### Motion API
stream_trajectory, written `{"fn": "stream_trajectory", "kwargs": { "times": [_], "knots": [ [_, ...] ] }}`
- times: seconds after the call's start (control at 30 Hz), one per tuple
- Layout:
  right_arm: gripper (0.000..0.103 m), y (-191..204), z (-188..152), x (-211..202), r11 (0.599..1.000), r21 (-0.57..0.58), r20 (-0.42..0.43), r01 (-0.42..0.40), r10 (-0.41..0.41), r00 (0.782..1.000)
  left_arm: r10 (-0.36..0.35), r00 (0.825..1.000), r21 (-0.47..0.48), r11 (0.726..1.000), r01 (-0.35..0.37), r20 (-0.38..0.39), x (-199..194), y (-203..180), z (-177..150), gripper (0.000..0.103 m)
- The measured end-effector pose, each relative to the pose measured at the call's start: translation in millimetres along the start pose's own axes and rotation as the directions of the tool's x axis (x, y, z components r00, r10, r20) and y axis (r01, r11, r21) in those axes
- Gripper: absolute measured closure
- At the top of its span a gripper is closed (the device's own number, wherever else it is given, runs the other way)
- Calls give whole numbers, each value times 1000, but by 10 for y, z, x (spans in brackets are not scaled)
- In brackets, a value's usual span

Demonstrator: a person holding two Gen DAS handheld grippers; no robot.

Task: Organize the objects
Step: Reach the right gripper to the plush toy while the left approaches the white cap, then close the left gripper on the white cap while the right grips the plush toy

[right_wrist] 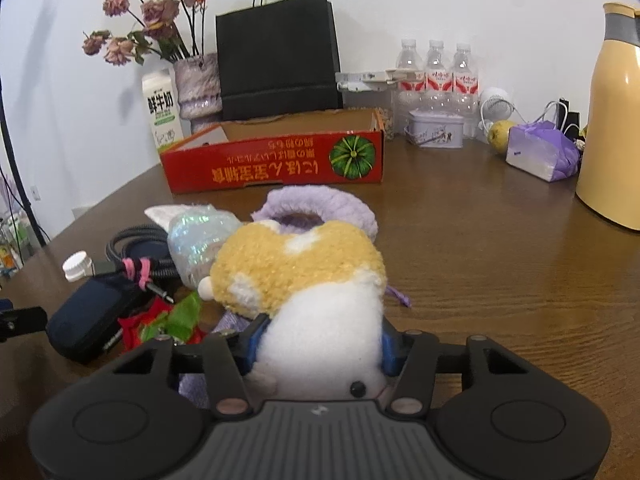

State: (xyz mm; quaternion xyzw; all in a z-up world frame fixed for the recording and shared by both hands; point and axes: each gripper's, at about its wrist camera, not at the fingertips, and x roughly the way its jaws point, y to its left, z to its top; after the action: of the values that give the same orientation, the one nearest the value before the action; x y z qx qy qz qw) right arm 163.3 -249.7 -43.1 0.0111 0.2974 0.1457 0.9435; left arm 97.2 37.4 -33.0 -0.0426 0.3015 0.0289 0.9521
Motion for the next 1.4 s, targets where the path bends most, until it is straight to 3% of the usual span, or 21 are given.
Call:
{"fn": "stream_trajectory", "kwargs": {
  "times": [0.4,0.83,1.17,1.3,1.37,1.4],
  "knots": [
    [52,71,36,-20,999,-24,81,43,-41,996,76,997,24,997,-76,-5,219,196,248,0],
    [52,101,30,-50,997,-35,111,66,-62,992,91,993,10,996,-90,-72,670,443,478,0],
    [51,121,30,-62,996,-45,120,74,-68,990,112,991,14,994,-111,-75,891,439,520,0],
    [51,133,27,-72,996,-55,125,73,-65,990,112,992,26,994,-110,-65,928,386,516,11],
    [51,145,28,-71,996,-60,126,73,-65,990,98,992,24,995,-97,-75,952,371,512,27],
    [51,145,29,-71,995,-61,126,73,-64,990,91,993,21,996,-90,-75,957,365,509,27]
  ]
}}
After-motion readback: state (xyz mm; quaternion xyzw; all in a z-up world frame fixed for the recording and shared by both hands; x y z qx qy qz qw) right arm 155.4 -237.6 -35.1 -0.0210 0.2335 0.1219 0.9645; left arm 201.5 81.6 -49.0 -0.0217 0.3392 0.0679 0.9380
